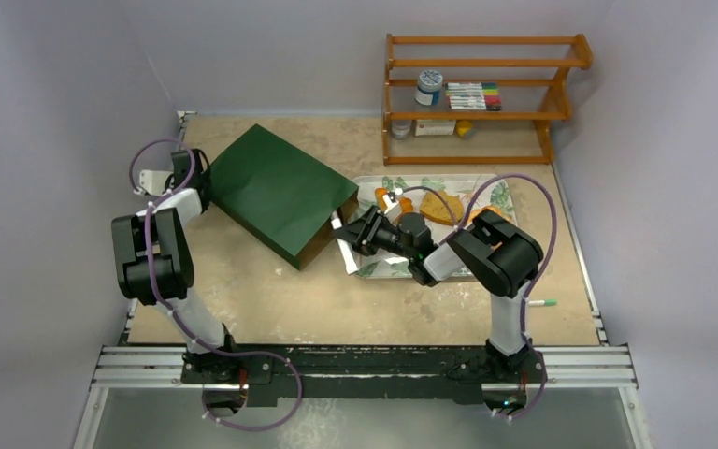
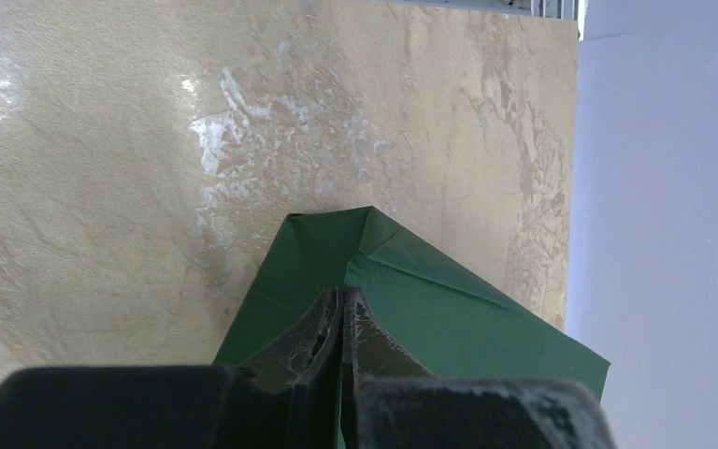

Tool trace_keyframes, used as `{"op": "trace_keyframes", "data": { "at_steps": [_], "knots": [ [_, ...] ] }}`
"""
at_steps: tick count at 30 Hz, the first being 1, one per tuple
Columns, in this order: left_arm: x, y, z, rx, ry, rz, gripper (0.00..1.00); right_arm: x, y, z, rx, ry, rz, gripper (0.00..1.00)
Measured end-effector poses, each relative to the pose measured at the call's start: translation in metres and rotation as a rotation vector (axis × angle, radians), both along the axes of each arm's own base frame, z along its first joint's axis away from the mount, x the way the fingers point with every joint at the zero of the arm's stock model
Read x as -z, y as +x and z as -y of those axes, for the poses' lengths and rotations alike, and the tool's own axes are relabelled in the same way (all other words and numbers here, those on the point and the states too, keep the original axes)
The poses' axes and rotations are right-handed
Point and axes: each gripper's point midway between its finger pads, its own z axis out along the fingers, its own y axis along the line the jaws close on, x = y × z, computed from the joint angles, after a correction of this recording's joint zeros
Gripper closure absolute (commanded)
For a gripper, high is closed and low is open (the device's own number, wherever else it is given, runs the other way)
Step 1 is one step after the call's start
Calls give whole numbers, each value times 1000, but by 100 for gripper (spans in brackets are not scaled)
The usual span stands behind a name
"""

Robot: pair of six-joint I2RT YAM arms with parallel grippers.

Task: Take the fake bread out of the paper bag
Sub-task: Move the paper bag to the center of the board.

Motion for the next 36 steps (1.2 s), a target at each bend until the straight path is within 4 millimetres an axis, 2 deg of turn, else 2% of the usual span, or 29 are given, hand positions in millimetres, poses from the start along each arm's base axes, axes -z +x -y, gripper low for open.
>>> {"op": "trace_keyframes", "data": {
  "at_steps": [2, 5, 10, 15, 27, 36],
  "knots": [
    [1, 0, 0, 3, 1, 1, 100, 4, 1, -3, -15, 14, -4, 51],
    [3, -1, -1, 5, -1, 4, 100, 8, 4, -9, -41, 46, -5, 60],
    [3, -1, -2, 9, -3, 8, 100, 7, 4, -14, -68, 76, 1, 80],
    [3, -2, -4, 8, -10, 11, 100, 5, 1, -14, -81, 78, 5, 88],
    [-3, 7, -10, -19, -14, 14, 100, 4, -22, 5, -92, -13, -2, 93],
    [-9, 27, -14, -55, -11, 16, 100, 22, -62, 33, -129, -94, -31, 93]
  ]
}}
